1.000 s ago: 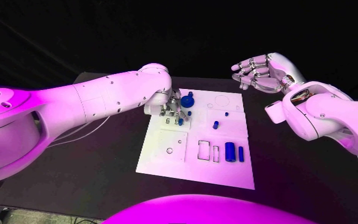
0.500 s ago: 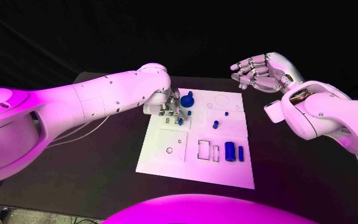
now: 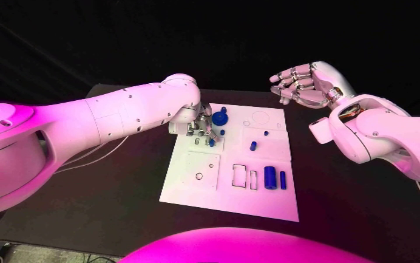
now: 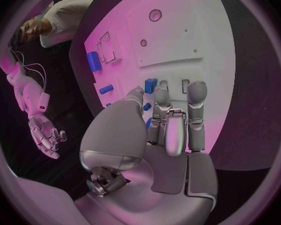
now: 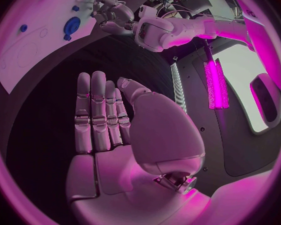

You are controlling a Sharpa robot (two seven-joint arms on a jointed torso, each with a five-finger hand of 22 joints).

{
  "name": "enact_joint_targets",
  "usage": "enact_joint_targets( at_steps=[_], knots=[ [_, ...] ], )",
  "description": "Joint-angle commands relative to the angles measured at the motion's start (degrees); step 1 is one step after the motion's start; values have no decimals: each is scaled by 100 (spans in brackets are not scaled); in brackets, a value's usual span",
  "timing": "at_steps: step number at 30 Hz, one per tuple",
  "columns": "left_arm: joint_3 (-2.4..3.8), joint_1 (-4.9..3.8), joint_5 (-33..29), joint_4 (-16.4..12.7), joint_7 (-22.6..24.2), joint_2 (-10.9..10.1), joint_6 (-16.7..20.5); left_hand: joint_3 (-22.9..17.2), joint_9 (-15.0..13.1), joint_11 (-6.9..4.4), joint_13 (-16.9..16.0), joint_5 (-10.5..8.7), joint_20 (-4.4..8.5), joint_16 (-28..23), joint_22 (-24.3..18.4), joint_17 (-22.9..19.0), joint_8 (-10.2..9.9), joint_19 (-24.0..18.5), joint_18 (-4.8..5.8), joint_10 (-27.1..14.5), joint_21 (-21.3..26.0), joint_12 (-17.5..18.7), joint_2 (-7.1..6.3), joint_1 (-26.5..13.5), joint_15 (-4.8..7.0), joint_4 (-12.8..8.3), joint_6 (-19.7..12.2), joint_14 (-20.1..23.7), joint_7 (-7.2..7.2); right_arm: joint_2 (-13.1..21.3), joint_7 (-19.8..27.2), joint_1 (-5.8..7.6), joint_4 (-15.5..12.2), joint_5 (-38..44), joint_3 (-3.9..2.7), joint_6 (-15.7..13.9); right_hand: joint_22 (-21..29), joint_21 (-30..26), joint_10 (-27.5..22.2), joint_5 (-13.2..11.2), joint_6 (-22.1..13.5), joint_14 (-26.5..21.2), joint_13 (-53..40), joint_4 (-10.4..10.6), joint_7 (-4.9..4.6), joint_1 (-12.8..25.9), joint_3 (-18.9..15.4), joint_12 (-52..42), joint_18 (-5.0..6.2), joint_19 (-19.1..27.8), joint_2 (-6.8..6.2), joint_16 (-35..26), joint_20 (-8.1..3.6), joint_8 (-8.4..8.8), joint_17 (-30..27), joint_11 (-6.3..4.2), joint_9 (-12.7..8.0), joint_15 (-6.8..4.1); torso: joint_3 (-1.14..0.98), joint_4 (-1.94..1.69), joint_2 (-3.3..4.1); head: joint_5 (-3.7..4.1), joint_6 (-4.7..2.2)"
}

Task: Assemble the parts on the task board

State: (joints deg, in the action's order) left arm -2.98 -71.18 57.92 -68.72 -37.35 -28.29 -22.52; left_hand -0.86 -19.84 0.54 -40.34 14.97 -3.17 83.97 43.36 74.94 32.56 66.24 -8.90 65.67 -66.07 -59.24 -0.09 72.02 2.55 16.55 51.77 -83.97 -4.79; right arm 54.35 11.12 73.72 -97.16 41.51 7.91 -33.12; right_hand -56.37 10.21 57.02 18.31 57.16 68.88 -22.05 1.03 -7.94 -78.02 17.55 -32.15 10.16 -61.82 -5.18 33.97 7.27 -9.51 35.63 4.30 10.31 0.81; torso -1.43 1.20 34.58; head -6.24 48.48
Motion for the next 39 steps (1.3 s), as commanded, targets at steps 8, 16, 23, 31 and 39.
enact_joint_targets(
  at_steps=[8, 16, 23, 31, 39],
  knots=[
    [2, 1, -65, -21, 49, 19, -179, -114, -10, -20, -14, 26, -4, 42, 51, 257, 40, -17, 33, -14, -58, -17, 21, 124, 47, -3, 4, -229, 30, -38, -25, -9, 19, -11, 3, 72, -12, -34, 37, 32, 6, 39, 16, -34, -37, -31, -2, 25, 16, -10, 26, -27, 1, -28, 13, -2, -2, 1, 0, -7, 4, 1, 1],
    [2, 0, -72, 2, 53, 22, -175, -133, -12, -22, 7, 26, -3, 44, 56, 261, 42, -15, 34, -23, -63, -4, 24, 137, 48, -2, 5, -231, 31, -44, -31, -10, 19, -16, 5, 89, -14, -33, 39, 43, 6, 42, 22, -32, -40, -29, -2, 26, 16, -9, 33, -34, 2, -29, 15, 0, -3, 2, 2, -10, 7, 14, 8],
    [2, 0, -133, 7, 112, 31, -163, -415, -10, -30, 45, 31, 3, 48, 76, 265, 24, -20, 35, -44, -81, 39, 88, 358, 58, -9, -27, -230, 35, -51, -32, -11, 18, -18, 5, 97, -14, -33, 39, 43, 6, 42, 22, -32, -40, -29, -2, 26, 16, -9, 33, -34, 2, -29, 15, 0, -3, 2, 0, -14, 9, 19, 19],
    [2, -1, -190, 28, 150, 40, -200, -839, -8, -28, 92, 33, 1, 57, 90, 280, 2, -40, 35, -55, -93, 90, 42, 611, 57, -23, -51, -231, 30, -62, -33, -11, 28, -36, 5, 109, -16, -32, 42, 55, 9, 48, 29, -29, -42, -24, -2, 27, 16, -10, 43, -41, 3, -31, 19, 2, -3, 3, -1, -22, 8, 23, 35],
    [1, -1, -201, 76, 137, 50, -255, -1280, -20, -30, 113, 37, 1, 68, 120, 302, 2, -42, 39, -42, -115, 120, -96, 741, 54, -31, -62, -237, 31, -61, -30, -11, 28, -47, 5, 111, -21, -29, 47, 82, 11, 58, 41, -31, -43, -24, 0, 28, 17, -11, 53, -52, 3, -33, 25, 1, -3, 3, 2, -23, 6, 13, 45]
  ],
)
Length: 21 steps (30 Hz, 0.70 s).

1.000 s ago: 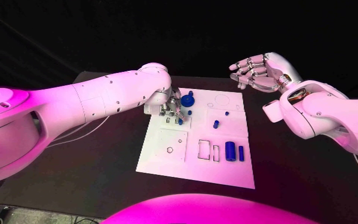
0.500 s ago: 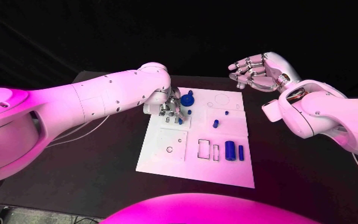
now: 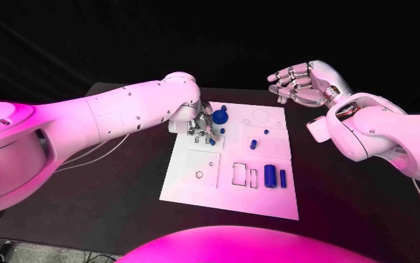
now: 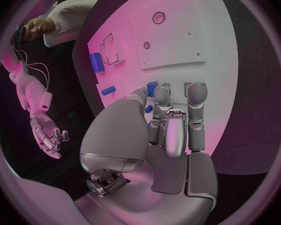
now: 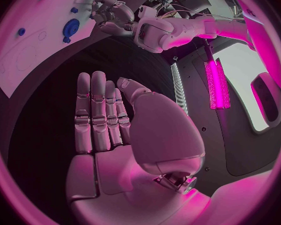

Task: Assemble the parts on the task board

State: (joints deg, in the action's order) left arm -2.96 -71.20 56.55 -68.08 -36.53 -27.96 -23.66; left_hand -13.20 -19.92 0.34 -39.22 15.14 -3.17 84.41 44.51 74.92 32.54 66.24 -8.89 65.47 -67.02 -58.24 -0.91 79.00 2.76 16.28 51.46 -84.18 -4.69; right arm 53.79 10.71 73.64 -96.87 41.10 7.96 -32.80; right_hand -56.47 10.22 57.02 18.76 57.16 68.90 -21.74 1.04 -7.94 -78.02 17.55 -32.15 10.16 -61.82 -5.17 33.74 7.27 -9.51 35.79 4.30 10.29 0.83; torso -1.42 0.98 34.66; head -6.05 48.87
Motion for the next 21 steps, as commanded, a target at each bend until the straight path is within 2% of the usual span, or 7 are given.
enact_joint_targets(
  at_steps=[1, 8, 12, 17, 20, 21],
  knots=[
    [0, 2, -64, 16, 52, 18, -151, -94, -14, -11, -2, 20, 1, 26, 14, 309, 3, -39, 40, -15, -26, 19, -37, 46, 33, -6, -32, -217, 20, -5, 12, -4, -1, -8, 0, 80, -10, -30, 47, 37, 11, 56, 10, -31, -43, -25, 1, 29, 17, -11, 53, -29, 3, -33, 9, 1, -1, 1, 2, -2, -1, -7, 6],
    [-1, 2, -66, 23, 40, 25, -202, -342, -10, -5, 7, 19, -1, 33, 23, 323, -15, -43, 40, -3, -34, 30, -131, 64, 31, -22, -40, -221, 13, -4, 13, -4, -1, -14, 0, 80, -13, -28, 48, 51, 11, 60, 15, -32, -43, -24, 0, 29, 17, -11, 55, -35, 3, -34, 12, 1, -2, 1, 0, -4, -1, -6, 11],
    [-1, 2, -67, 26, 45, 35, -189, -640, -5, -8, 20, 27, 1, 42, 39, 340, -37, -39, 41, -5, -47, 55, -217, 145, 37, -88, -39, -228, 10, -5, 15, -5, -2, -18, 0, 80, -13, -28, 48, 51, 11, 60, 15, -32, -43, -24, 0, 29, 17, -11, 55, -35, 3, -34, 12, 1, -2, 1, 0, -5, 4, -5, 12],
    [-4, 2, -109, 37, 60, 46, -121, -1233, -18, -4, 28, 33, 8, 62, 97, 381, -48, -17, 48, 21, -89, 85, -367, 241, 40, -277, -28, -243, -7, -3, 17, -5, -2, -25, 1, 77, -14, -28, 49, 64, 11, 62, 20, -32, -44, -20, -1, 30, 17, -11, 55, -40, 3, -34, 14, 2, -2, 1, -3, -6, 3, -3, 16],
    [-9, 2, -158, 45, 78, 48, -30, -1759, -30, 17, 16, 32, 9, 84, 170, 428, -60, 14, 59, 67, -144, 95, -496, 248, 28, -480, -2, -260, -44, -4, 17, -6, -1, -30, 1, 75, -14, -28, 49, 64, 11, 62, 20, -32, -44, -20, -1, 30, 17, -11, 55, -40, 3, -34, 14, 2, -2, 1, -4, -7, 4, -3, 15],
    [-11, 2, -179, 47, 85, 46, 9, -2087, -39, 20, -13, 16, 13, 107, 225, 474, -64, 39, 61, 128, -190, 77, -595, 171, 23, -591, 44, -279, -87, -4, 17, -6, -1, -33, 1, 74, -14, -28, 49, 64, 11, 62, 20, -32, -44, -20, -1, 30, 17, -11, 55, -40, 3, -34, 14, 2, -2, 1, -4, -6, 2, -7, 17]
  ],
)
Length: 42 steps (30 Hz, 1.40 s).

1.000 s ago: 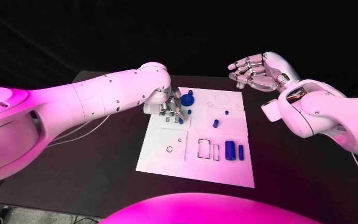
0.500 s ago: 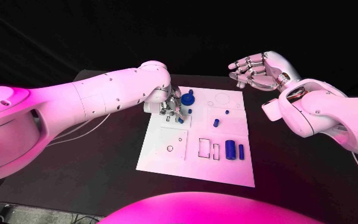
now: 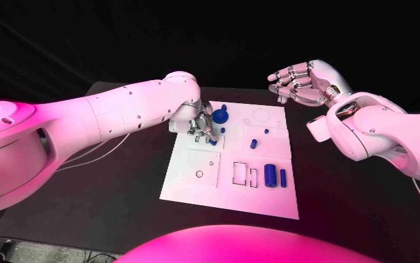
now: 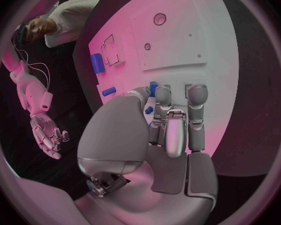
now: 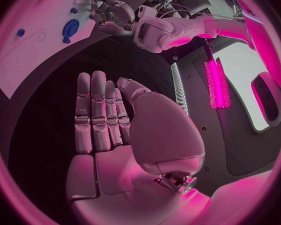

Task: Assemble the parts on the task board

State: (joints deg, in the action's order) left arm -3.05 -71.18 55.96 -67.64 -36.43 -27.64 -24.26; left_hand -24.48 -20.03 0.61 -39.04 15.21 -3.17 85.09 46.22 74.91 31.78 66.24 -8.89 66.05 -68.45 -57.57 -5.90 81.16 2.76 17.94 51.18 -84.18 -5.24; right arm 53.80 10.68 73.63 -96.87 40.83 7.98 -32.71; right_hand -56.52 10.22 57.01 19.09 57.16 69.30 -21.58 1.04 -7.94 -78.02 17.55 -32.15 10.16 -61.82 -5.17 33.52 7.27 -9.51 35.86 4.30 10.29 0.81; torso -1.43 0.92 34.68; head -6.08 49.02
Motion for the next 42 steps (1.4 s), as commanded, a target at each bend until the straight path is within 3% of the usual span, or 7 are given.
enact_joint_targets(
  at_steps=[1, 12, 24, 33, 42],
  knots=[
    [-3, 0, -166, 4, 85, 8, 135, -1182, -38, -14, -67, 12, 5, 65, 107, 535, 8, 59, 70, 119, -85, -13, -145, -131, 20, -851, 100, -298, 3, -5, 20, -5, -1, -9, 0, 64, -10, -28, 50, 32, 11, 22, 5, -32, -44, -20, -2, 30, 17, -11, 55, -19, 3, -34, 7, 2, -2, 4, -3, 0, -1, -4, 2],
    [-11, 5, -743, -106, 156, -156, 874, -1668, -134, -76, -335, -19, 39, 192, 478, 825, 60, 265, 131, 461, -326, -180, -335, -544, 83, -1325, 323, -397, 85, -5, 22, -11, 15, -27, 1, 57, -12, -27, 50, 49, 9, 25, 12, -30, -46, -13, -4, 32, 16, -9, 56, -28, 4, -34, 11, 4, -3, 5, -1, -7, -3, -17, -1],
    [-7, 46, -796, -630, 397, -666, 1711, -1734, -230, -135, -544, -26, 77, 239, 697, 934, 148, 397, 170, 667, -455, -296, -467, -766, 125, -1551, 448, -432, 147, 6, 30, -15, 48, -86, 5, 55, -14, -27, 49, 56, 6, 26, 17, -29, -47, -8, -8, 34, 16, -8, 53, -34, 4, -33, 13, 5, -4, 6, -5, -17, -2, -31, -2],
    [-10, 134, -282, -919, 474, -861, 1909, -1761, -251, -151, -610, -25, 88, 257, 766, 973, 163, 436, 183, 726, -496, -332, -507, -806, 136, -1624, 484, -444, 163, 20, 32, -16, 51, -97, 6, 50, -15, -28, 48, 63, 3, 26, 22, -26, -48, -1, -11, 36, 15, -6, 53, -41, 5, -32, 15, 7, -5, 7, 0, -12, -4, -45, 10],
    [-13, 222, 323, -1002, 424, -883, 1744, -1792, -260, -161, -669, -25, 94, 276, 835, 1016, 161, 474, 197, 776, -535, -360, -542, -829, 144, -1695, 524, -456, 173, 23, 36, -20, 53, -102, 8, 54, -16, -29, 46, 71, -1, 27, 30, -20, -50, 12, -16, 38, 15, -3, 52, -50, 7, -30, 18, 10, -7, 10, 2, 1, 2, -51, 12]
  ],
)
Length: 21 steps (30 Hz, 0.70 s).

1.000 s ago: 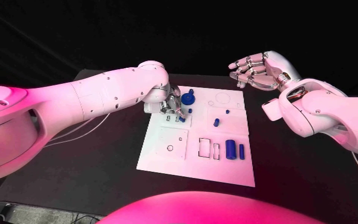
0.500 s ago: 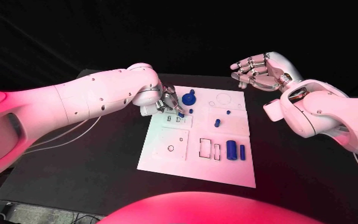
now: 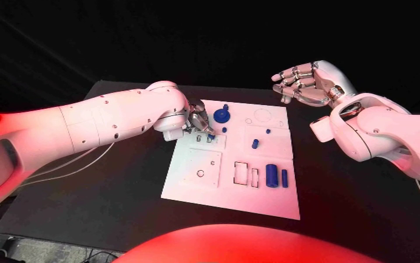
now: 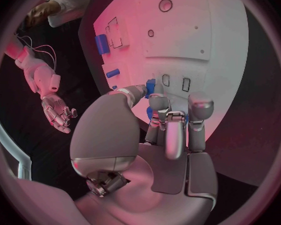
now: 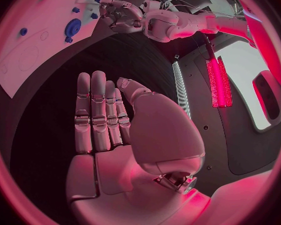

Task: Assemble the parts on the task board

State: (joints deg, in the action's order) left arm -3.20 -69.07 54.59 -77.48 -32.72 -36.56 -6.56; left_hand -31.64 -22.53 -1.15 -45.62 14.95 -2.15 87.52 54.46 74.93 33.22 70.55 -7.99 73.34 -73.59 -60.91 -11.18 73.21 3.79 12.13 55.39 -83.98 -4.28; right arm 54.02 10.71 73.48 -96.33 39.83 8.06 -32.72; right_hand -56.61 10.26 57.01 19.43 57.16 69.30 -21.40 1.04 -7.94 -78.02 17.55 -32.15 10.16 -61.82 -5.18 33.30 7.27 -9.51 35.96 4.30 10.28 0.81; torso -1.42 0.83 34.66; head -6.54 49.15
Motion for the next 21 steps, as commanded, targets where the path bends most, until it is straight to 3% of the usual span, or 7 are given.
enact_joint_targets(
  at_steps=[1, 21],
  knots=[
    [1, 16, 497, -18, 44, 11, -46, -1078, -11, 14, -17, 1, -8, 35, 22, 1018, 16, 48, 109, 51, -26, -30, -16, -35, 42, -1117, 105, -478, 78, 2, 34, -6, -2, -3, 0, 55, -7, -33, 46, 37, -1, 28, 12, -20, -50, 12, -16, 38, 15, -3, 52, -28, 7, -30, 8, 10, -6, 9, 0, 8, 5, -3, -2],
    [0, 40, 687, 47, -138, 63, -386, -1097, -17, 5, -114, -2, -4, 57, 108, 1068, 7, 94, 125, 124, -72, -85, -39, -81, 47, -1165, 154, -491, 88, 1, 39, -8, -5, -10, 1, 54, -7, -33, 46, 37, -1, 28, 12, -20, -50, 12, -16, 38, 15, -3, 52, -28, 7, -30, 8, 10, -6, 9, 0, -1, 7, -2, 11]
  ],
)
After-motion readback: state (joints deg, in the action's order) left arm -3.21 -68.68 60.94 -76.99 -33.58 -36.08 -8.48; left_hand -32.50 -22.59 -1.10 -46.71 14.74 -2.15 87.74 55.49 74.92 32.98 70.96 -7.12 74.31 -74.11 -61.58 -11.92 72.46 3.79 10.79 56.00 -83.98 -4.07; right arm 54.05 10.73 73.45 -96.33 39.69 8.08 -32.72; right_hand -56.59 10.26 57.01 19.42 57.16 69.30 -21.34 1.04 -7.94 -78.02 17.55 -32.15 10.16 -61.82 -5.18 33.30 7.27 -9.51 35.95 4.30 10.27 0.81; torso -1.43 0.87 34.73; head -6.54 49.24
